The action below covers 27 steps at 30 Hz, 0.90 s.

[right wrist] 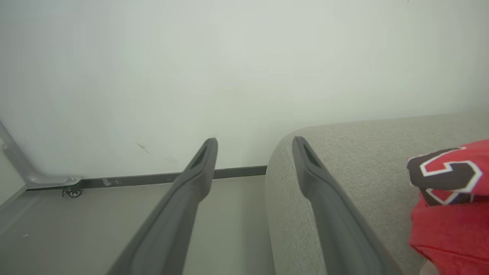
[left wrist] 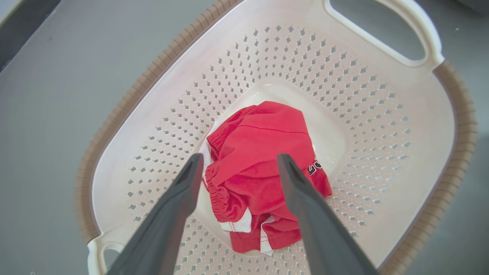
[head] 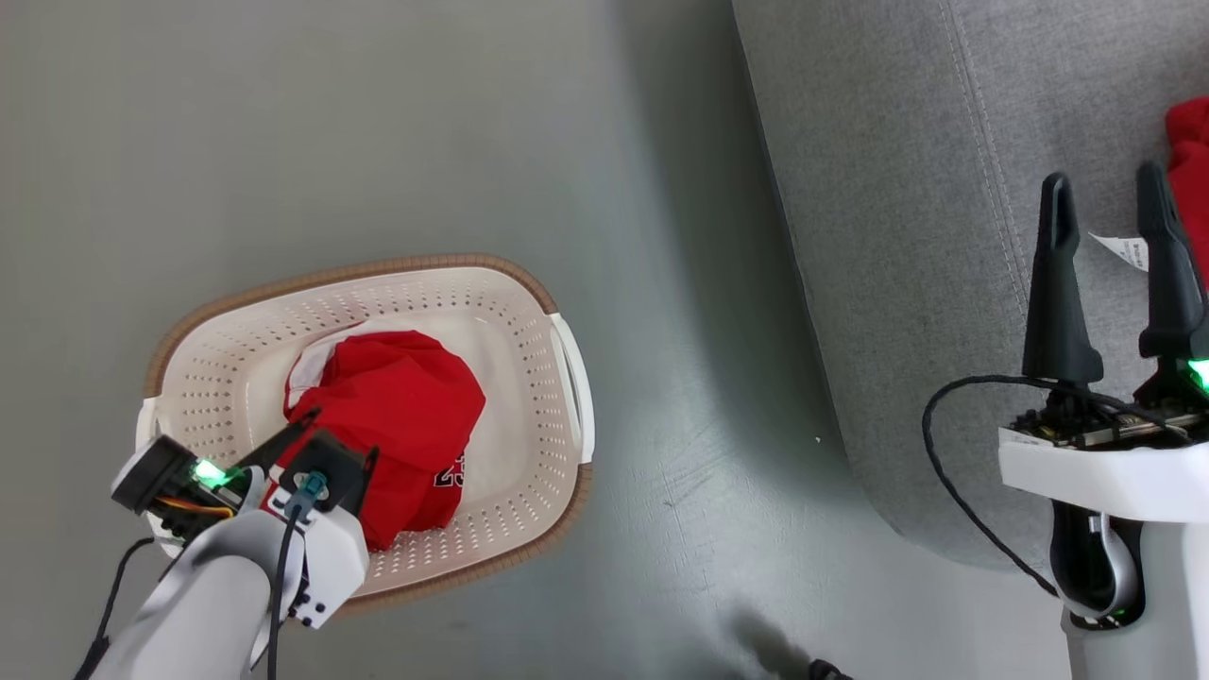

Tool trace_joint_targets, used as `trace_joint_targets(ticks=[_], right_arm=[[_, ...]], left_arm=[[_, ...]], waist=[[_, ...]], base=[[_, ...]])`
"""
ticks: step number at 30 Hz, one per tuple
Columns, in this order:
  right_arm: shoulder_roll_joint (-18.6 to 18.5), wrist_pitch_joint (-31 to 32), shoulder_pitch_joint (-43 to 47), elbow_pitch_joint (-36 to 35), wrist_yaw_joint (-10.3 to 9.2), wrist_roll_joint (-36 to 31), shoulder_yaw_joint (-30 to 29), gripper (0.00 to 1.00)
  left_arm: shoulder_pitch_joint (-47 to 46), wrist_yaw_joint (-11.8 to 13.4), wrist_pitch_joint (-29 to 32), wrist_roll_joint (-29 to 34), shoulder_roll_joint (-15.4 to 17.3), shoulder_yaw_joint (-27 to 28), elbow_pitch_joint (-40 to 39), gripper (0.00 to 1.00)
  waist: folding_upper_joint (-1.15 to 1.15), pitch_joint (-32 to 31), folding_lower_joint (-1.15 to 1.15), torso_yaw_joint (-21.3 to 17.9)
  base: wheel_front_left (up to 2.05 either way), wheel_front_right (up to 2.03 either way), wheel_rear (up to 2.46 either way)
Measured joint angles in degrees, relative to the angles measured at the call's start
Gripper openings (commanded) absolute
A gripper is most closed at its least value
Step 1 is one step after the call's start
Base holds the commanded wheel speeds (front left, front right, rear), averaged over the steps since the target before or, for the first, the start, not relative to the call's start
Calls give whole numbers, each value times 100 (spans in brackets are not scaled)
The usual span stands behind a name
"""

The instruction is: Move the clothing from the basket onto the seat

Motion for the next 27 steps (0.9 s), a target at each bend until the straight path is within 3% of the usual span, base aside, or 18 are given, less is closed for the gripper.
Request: trace_joint_targets(ticks=[27], right_arm=[[0, -176, -404, 33, 0, 155, 114, 100]], left_arm=[[-812, 160, 215, 509, 146, -179, 814, 100]], waist=[[0, 809, 0, -235]], base=[[0, 0, 0]])
